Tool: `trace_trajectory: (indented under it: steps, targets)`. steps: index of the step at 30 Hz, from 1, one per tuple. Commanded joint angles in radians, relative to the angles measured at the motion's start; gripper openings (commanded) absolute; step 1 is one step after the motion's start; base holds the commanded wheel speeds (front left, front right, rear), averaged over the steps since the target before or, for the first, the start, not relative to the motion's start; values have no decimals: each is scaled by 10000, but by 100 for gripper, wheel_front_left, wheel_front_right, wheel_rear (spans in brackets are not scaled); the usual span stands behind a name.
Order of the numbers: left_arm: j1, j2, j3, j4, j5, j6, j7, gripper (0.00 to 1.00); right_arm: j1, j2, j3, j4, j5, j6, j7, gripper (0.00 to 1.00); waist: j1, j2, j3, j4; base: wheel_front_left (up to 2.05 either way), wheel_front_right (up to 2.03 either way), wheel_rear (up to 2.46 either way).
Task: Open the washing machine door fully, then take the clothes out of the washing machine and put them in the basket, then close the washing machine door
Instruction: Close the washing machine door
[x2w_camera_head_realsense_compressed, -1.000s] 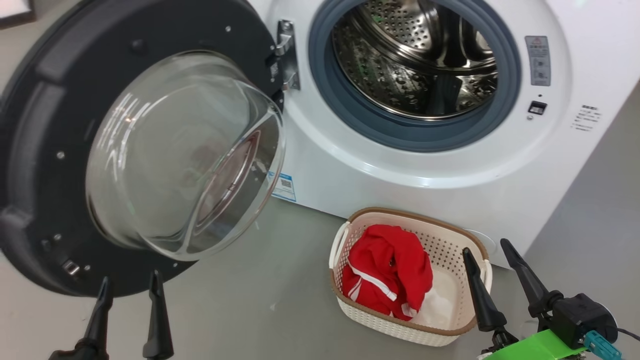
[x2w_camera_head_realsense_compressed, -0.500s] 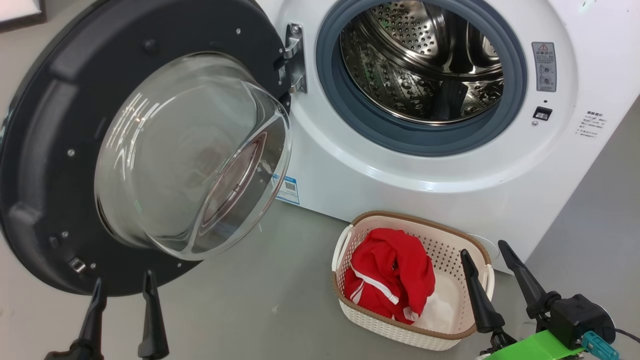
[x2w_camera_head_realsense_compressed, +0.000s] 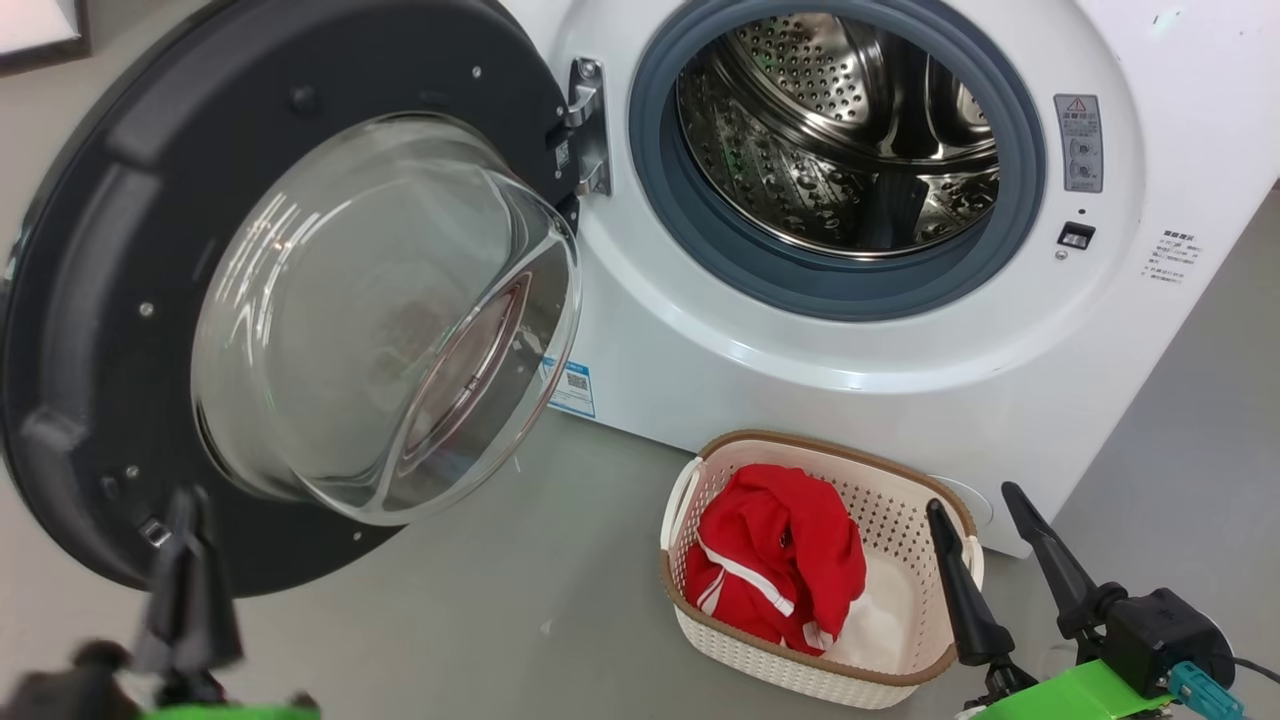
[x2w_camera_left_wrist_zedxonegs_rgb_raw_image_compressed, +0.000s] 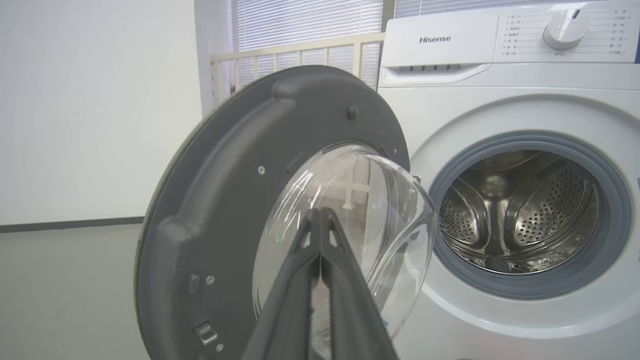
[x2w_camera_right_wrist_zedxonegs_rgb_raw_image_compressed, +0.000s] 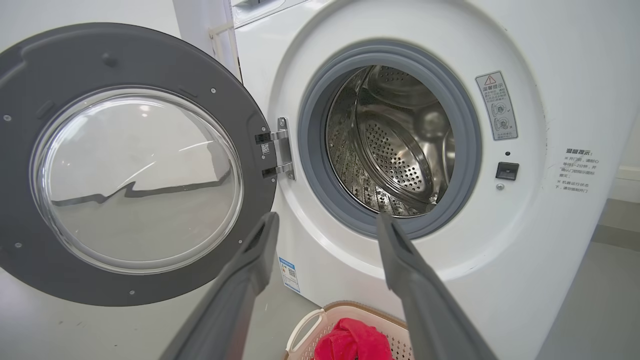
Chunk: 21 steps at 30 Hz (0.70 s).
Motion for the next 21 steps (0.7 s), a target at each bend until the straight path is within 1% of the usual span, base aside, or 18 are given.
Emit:
trace_trajectory:
  steps: [1, 6, 7, 11, 13, 17, 21]
  targets:
    - [-590, 249, 441, -369, -24, 3, -105, 0, -328, -127, 201, -224, 128, 60, -65, 100, 0, 0, -20, 10, 0, 0, 0]
    - [-1603, 616, 1022, -646, -236, 100, -137, 0, -296, -127, 180, -229, 254, 60, -65, 100, 0, 0, -106, 57, 0, 0, 0]
    - [-2111, 649, 1332, -619, -653, 91, -67, 0, -300, -127, 180, -225, 365, 60, -65, 100, 0, 0, -126, 51, 0, 0, 0]
    - [-3123, 853, 2037, -185, -1549, 4, 104, 0, -342, -127, 152, -203, 515, 60, -65, 100, 0, 0, -145, -25, 0, 0, 0]
    - [-3603, 942, 2281, 106, -2007, -156, 119, 0, -344, -127, 144, -189, 572, 60, -65, 100, 0, 0, -144, -69, 0, 0, 0]
    - [-4589, 1237, 2649, 1245, -2884, -636, 225, 0, -298, -127, 159, -130, 757, 60, -65, 100, 0, 0, -137, -133, 0, 0, 0]
    - [-5683, 1191, 3202, 2607, -4214, -843, 674, 0, -261, -127, 164, -91, 839, 60, -65, 100, 0, 0, -162, -148, 0, 0, 0]
